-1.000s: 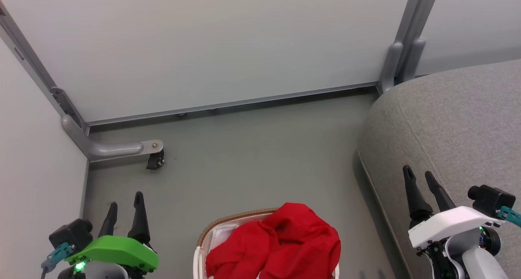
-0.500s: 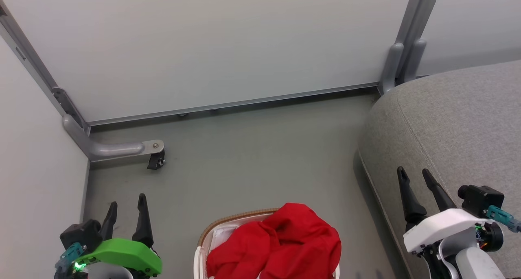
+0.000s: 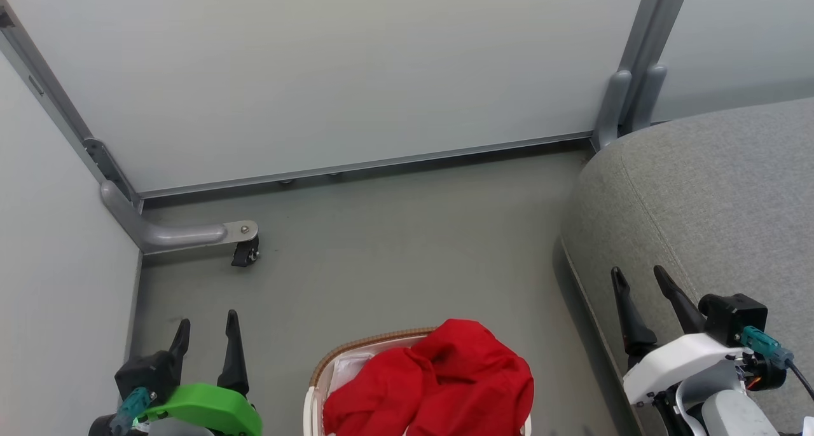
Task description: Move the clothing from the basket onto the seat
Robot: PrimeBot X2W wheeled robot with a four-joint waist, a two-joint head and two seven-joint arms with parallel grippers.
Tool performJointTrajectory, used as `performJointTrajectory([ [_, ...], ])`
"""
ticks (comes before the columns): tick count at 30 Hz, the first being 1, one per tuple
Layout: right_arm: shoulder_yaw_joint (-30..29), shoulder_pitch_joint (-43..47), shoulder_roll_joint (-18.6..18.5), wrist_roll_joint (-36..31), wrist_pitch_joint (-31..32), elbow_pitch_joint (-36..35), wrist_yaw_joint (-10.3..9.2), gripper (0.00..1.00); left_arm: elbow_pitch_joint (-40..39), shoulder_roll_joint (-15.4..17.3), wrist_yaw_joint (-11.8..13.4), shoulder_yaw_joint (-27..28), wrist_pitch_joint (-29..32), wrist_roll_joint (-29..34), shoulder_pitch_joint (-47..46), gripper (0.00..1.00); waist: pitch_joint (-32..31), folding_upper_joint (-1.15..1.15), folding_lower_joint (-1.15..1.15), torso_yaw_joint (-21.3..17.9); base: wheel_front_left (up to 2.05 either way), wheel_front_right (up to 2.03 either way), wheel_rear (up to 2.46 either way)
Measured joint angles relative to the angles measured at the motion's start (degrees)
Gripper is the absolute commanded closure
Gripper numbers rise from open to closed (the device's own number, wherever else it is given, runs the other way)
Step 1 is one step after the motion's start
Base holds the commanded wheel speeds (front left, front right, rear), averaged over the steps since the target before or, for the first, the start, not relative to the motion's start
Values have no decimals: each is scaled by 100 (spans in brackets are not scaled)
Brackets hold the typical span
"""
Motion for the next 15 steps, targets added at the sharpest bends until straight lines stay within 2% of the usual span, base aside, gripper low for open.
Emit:
performJointTrajectory([
  [15, -41, 24, 49, -716, -178, 146, 0, 0, 38, -102, -101, 99, -196, 670, 48, 0, -40, 0, 0, -22, 0, 0, 0],
])
